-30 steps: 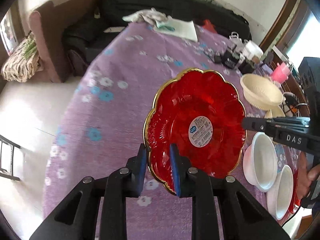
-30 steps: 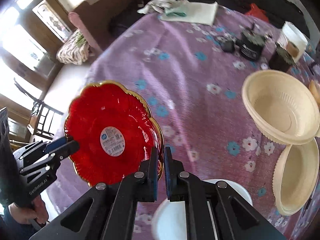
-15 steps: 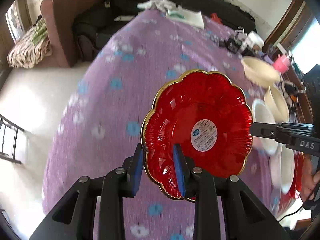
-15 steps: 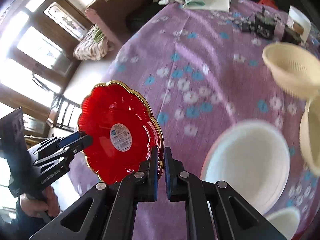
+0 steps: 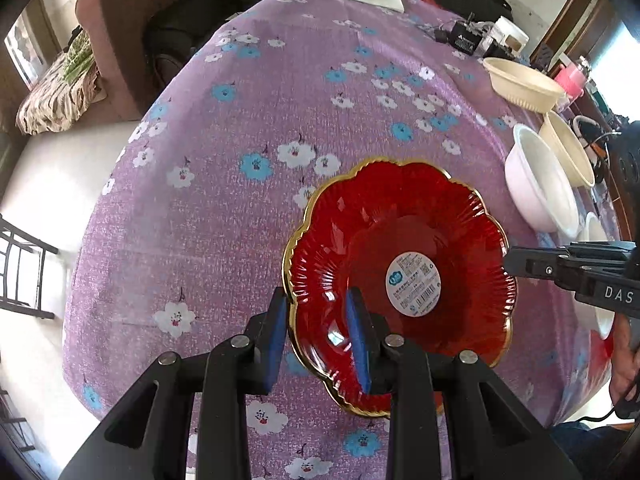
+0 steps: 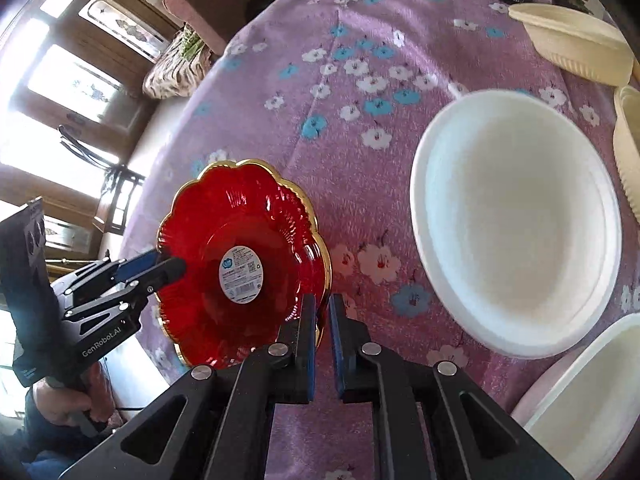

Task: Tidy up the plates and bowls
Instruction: 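Lift and carry the stickered red plate toward the red wedding plate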

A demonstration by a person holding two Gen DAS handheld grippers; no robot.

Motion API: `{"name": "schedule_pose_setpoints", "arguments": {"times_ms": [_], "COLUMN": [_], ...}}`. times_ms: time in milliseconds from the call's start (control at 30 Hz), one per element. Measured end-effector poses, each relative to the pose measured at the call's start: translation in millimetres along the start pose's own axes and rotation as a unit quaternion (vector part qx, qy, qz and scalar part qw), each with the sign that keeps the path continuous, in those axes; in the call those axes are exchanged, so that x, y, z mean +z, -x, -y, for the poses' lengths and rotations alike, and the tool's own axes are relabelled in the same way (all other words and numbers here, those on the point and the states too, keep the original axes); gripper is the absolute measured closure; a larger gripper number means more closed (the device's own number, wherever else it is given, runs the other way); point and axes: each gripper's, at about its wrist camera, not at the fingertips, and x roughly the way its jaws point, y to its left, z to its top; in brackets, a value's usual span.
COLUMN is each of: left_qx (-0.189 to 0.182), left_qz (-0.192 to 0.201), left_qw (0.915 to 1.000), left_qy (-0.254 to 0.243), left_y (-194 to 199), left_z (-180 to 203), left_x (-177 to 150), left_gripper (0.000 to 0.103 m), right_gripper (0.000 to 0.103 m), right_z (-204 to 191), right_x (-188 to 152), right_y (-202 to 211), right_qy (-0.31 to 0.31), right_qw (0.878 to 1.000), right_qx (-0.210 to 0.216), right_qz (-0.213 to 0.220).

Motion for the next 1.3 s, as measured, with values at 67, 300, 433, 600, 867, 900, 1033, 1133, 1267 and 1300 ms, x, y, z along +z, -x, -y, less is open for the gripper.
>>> {"name": "schedule_pose_setpoints", "arguments": {"times_ms": [67, 300, 433, 600, 867, 900, 1033, 1133, 1267, 1300], "left_qx": [0.004, 0.018, 0.029, 0.028, 0.012, 0.010, 0.001, -0.003, -0.010, -0.012], "left_qz": [0.005, 0.013, 0.026, 0.043, 0.058, 0.060, 0.069, 0.072, 0.077, 0.078], "left_qw": [1.0000, 0.9997, 0.9988, 0.9978, 0.9954, 0.9949, 0.9922, 0.9902, 0.9861, 0.9846], "left_qy": [-0.002, -0.014, -0.029, -0.042, -0.076, -0.081, -0.104, -0.120, -0.147, -0.156], "left_y": [-1, -1, 13, 31, 48, 49, 56, 59, 64, 66], "left_z": [1, 5, 14, 28, 73, 79, 110, 131, 164, 175], "left_x": [-2, -10, -10, -6, 0, 1, 3, 3, 3, 3], "left_gripper": [0.076, 0.076, 0.076, 0.076, 0.076, 0.076, 0.076, 0.076, 0.076, 0.076], "right_gripper": [0.093, 0.092, 0.093, 0.093, 0.093, 0.093, 0.093, 0.093, 0.093, 0.093], "right_z": [3, 2, 0, 3, 23, 26, 43, 54, 74, 78], "right_x": [-3, -12, -19, -29, -54, -57, -72, -86, -107, -111], "right_y": [-3, -7, -3, 21, 74, 79, 102, 117, 141, 145], "right_qy": [-0.008, -0.005, 0.003, -0.004, -0.024, -0.028, -0.048, -0.060, -0.080, -0.085], "right_qw": [1.000, 1.000, 1.000, 0.999, 0.996, 0.995, 0.993, 0.991, 0.986, 0.985], "right_qx": [0.007, 0.015, 0.010, 0.021, 0.028, 0.028, 0.024, 0.019, 0.018, 0.018], "right_qz": [0.002, 0.002, 0.007, 0.033, 0.083, 0.088, 0.108, 0.122, 0.143, 0.147]}}
